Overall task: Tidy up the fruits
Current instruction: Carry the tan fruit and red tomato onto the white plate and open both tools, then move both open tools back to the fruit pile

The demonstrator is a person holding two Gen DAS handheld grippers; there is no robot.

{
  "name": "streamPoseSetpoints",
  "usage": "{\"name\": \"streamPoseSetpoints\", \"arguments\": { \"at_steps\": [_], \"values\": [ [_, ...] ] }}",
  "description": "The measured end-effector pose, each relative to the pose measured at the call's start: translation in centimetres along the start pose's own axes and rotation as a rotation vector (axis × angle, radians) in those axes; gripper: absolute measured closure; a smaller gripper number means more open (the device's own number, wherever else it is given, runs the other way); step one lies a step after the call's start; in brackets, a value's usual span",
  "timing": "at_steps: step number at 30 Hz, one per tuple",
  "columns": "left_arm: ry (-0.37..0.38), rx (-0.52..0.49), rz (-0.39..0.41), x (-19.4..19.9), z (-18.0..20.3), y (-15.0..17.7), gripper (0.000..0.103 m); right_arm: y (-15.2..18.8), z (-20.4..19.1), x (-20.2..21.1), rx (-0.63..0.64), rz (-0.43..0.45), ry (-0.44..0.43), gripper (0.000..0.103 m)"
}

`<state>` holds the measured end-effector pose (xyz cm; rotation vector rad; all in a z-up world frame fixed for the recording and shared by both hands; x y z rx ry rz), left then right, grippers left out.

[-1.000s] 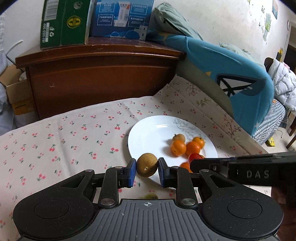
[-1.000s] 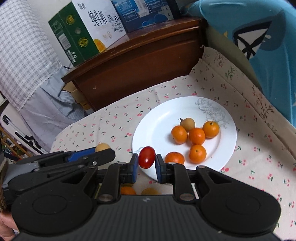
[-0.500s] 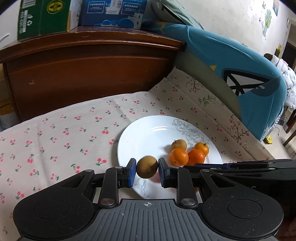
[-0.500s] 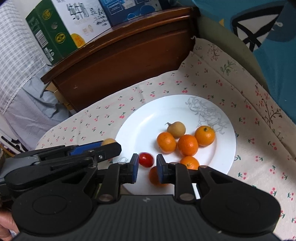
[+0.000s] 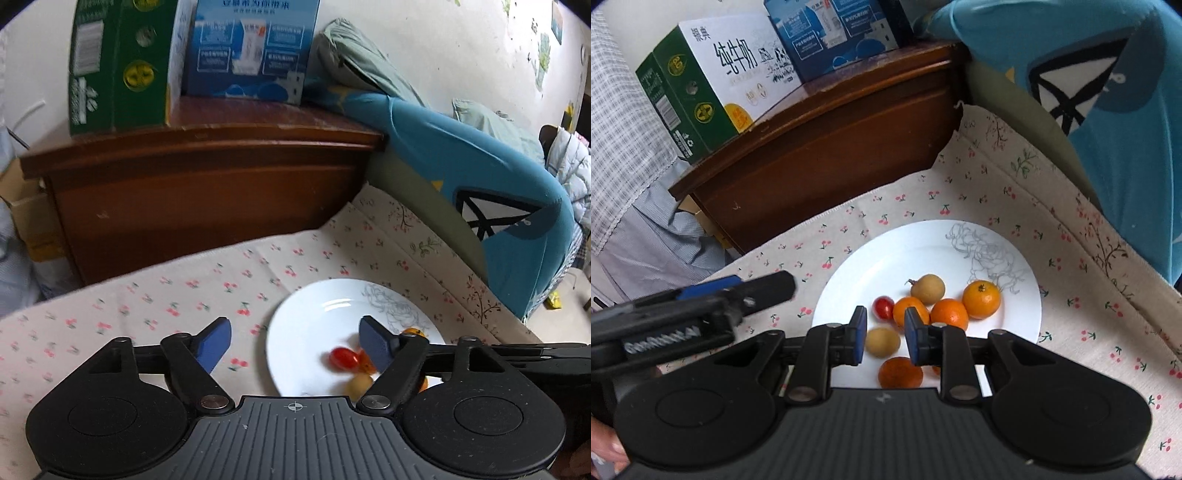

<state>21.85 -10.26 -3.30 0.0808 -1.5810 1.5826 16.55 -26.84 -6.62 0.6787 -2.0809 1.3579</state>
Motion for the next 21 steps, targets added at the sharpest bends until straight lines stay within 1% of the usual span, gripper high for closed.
{"name": "streamPoseSetpoints", "arguments": {
  "at_steps": [3, 6, 13, 21],
  "values": [
    [-0.036, -0.009, 0.003, 1.2, -0.2, -0.1, 0.023, 0.2, -0.3, 0.6, 0.002, 0.000, -0.013, 0.078],
    [-0.053, -0.018, 0.000, 2.2, -0.4, 0.2, 0.023, 0.7, -0.4, 1.2, 0.004, 0.001, -0.017, 0.078],
    [-0.076, 0.025, -0.021, 4.5, -1.6, 2.1, 0.022, 2.1, -0.5, 2.2, 0.002, -0.013, -0.025, 0.077],
    [-0.093, 0.068, -0.038, 6.1, -2.5, 4.1, 0.022, 4.3, -1.1, 3.7, 0.000, -0.031, -0.047, 0.076]
  ]
}}
Point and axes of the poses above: each gripper's, at about its wrist camera, not at the fingertips, and x roughly against the way its jaws point, z to its right, y to its underside, the point moved 5 cm from there along -x, roughly the way its jaws point, and after that the axes turned 6 degrees about y, right-handed, at the moved point
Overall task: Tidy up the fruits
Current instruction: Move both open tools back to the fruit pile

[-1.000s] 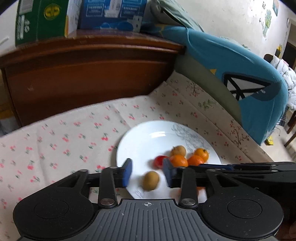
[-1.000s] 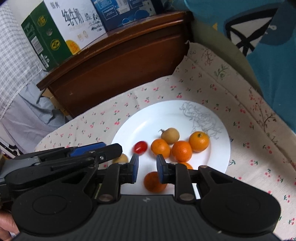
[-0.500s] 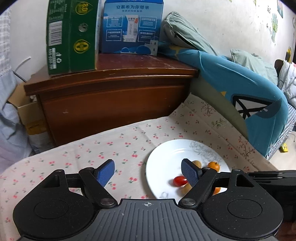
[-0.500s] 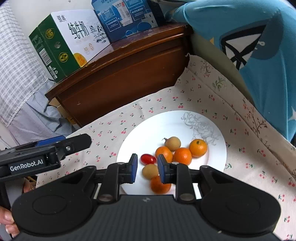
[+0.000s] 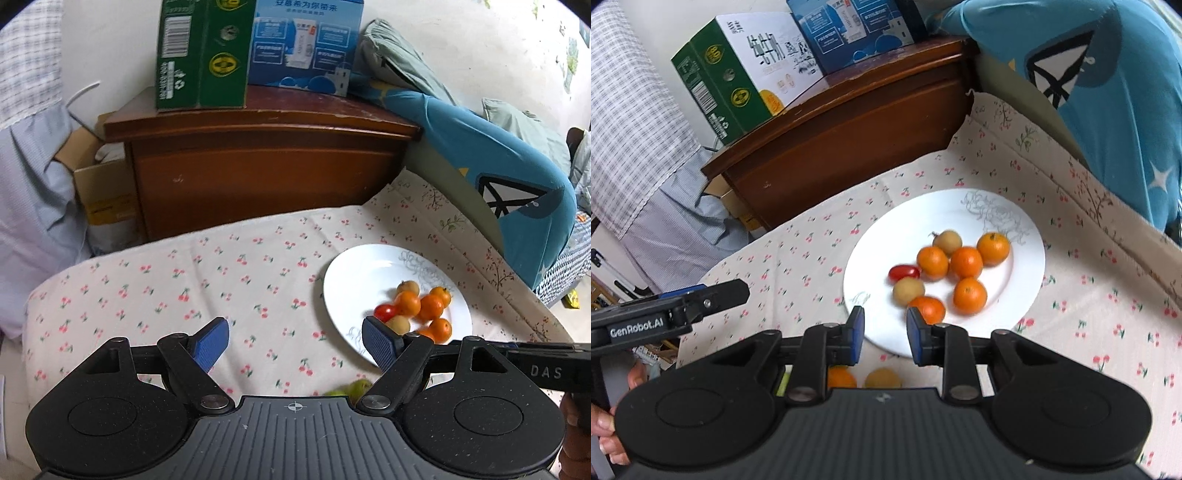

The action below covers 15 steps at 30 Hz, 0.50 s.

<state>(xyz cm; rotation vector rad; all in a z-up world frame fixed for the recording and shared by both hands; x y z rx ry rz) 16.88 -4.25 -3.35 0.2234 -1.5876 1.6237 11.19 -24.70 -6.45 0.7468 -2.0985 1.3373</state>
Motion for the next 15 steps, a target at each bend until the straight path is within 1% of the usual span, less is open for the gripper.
{"name": "streamPoseSetpoints", "arguments": {
  "at_steps": [8, 15],
  "values": [
    [-0.032, 0.047, -0.046, 0.6, -1.0, 2.2, 0.022, 3.1, -1.2, 0.5, 0.018, -0.056, -0.030, 0.075],
    [-0.051, 0.086, -0.094, 0.7, -1.8, 4.0, 0.022, 5.7, -2.9, -0.3, 0.068, -0.121, -0.055, 0.074]
  ]
}}
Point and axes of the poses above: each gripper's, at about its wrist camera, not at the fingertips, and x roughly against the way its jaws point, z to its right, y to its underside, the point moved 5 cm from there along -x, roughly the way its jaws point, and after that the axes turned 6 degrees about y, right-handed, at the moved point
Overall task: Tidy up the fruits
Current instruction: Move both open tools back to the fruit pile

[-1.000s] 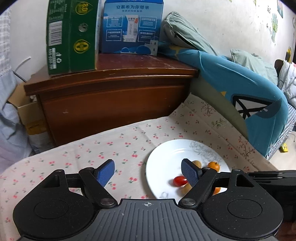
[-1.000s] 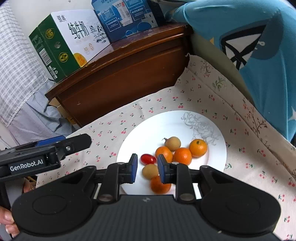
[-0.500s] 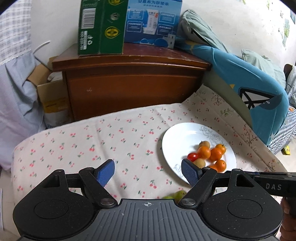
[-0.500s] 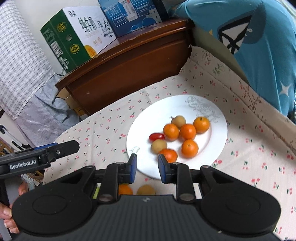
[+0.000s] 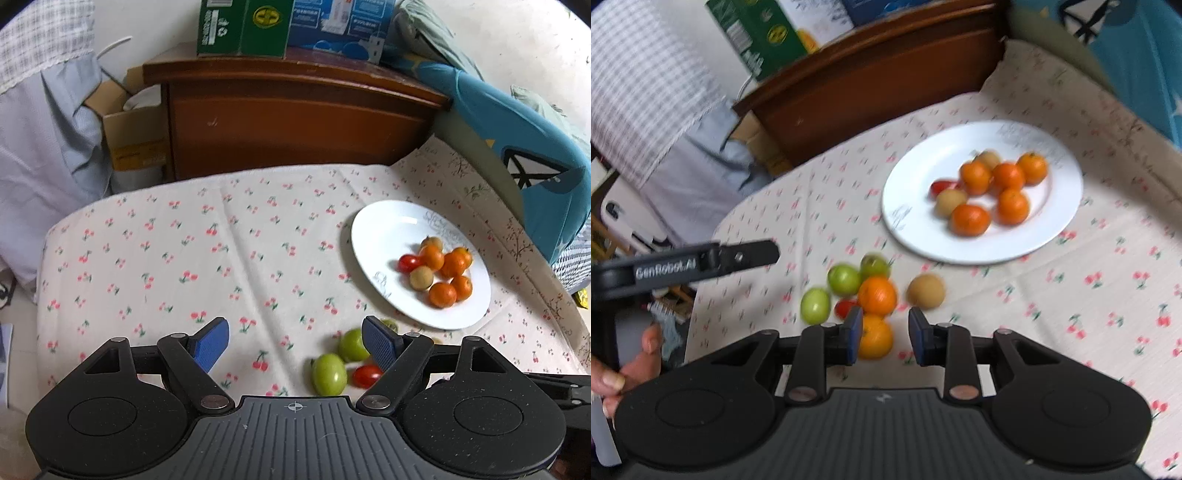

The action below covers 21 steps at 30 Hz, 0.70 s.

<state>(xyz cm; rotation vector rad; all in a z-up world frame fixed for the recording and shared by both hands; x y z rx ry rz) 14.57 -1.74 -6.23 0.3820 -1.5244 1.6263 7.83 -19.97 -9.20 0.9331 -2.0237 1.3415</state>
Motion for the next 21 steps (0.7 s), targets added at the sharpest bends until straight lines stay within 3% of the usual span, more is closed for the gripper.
{"name": "streamPoseSetpoints", "arguments": {
  "at_steps": [21],
  "values": [
    [0.027, -0.089, -0.087, -2.0, 0.5, 2.7, 0.026, 1.3, -1.6, -2.8, 0.071, -0.045, 0.033, 0.068]
  ]
}}
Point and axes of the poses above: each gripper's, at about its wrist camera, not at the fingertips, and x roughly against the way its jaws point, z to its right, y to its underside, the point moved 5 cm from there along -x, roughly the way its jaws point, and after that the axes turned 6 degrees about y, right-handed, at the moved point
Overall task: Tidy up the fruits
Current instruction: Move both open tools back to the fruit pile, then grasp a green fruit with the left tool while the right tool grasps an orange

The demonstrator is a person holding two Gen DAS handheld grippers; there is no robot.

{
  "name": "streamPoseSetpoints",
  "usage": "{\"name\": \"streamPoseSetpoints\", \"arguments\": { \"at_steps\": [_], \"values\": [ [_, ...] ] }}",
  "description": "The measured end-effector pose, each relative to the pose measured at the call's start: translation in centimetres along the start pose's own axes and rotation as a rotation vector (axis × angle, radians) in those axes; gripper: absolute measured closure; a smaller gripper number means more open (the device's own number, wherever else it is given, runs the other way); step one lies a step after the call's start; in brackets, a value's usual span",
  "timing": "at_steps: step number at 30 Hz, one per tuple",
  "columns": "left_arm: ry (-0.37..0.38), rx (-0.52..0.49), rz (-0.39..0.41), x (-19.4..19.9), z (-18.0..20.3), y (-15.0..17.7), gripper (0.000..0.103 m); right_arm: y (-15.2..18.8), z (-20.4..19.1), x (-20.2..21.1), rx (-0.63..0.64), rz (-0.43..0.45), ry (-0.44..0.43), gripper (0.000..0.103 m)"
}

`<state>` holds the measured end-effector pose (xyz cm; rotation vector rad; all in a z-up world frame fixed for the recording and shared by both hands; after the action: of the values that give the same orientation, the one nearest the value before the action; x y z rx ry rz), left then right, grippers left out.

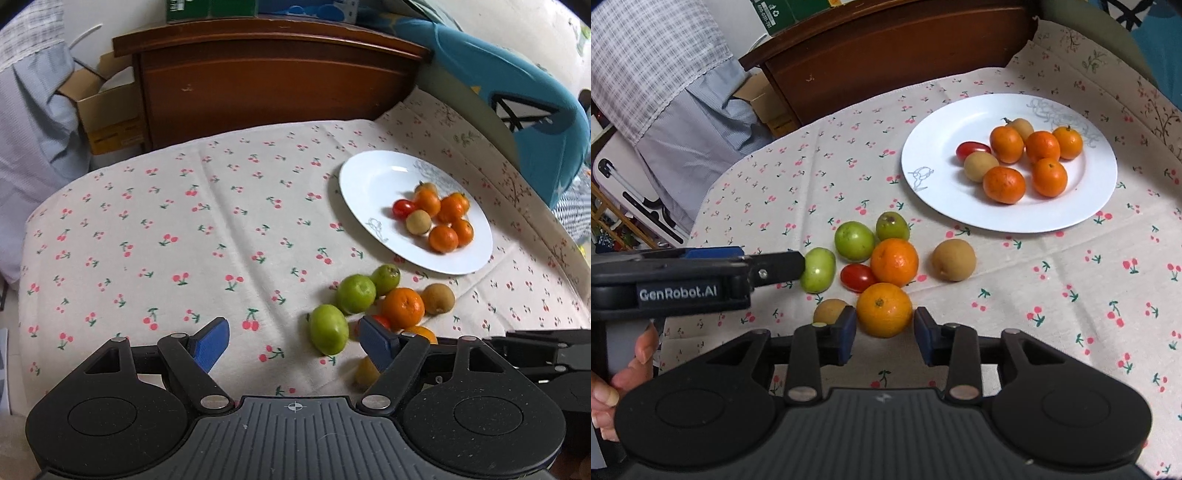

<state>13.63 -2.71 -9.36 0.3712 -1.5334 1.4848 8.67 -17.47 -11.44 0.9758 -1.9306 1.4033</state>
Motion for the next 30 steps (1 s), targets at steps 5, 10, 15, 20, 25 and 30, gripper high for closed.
{"name": "streamPoseSetpoints", "arguments": {
  "at_steps": [5, 10, 15, 20, 25, 30],
  "values": [
    [0.013, -0.048, -0.009, -0.4, 0.6, 0.2, 0.033, 0.0, 0.1, 0.1, 0.010, -0.005, 0.000, 0.070],
    [0.029, -0.064, -0.010, -0.7, 0.8, 0.3, 0.044, -0.2, 0.6, 0.9, 0.001, 0.003, 0.006, 0.071],
    [0.032, -0.093, -0.007, -0.4, 0.9, 0.5, 0.050, -0.4, 1.9, 1.6, -0.033, 0.001, 0.028, 0.071],
    [0.048, -0.092, -0.024, -0.8, 0.9, 0.6, 0.052, -0.3, 2.7, 1.8, -0.057, -0.006, 0.022, 0.071],
    [0.037, -0.120, -0.029, -1.5, 1.4, 0.7, 0.052, -0.2, 2.6, 1.7, -0.057, -0.011, 0.012, 0.071],
    [0.048, -0.118, -0.028, -2.0, 1.5, 0.7, 0.052, -0.1, 2.6, 1.6, -0.059, -0.018, 0.010, 0.071]
  ]
}}
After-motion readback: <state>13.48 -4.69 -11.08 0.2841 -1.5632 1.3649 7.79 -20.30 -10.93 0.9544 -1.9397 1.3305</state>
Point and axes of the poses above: each gripper's, at about its wrist camera, not at the fingertips, and x roughly against the way its jaws point, z to its right, y to its underside, the point moved 5 cm from there along -x, roughly the way its jaws point, and after that the axes turned 6 degrees about y, right-handed, at the moved point
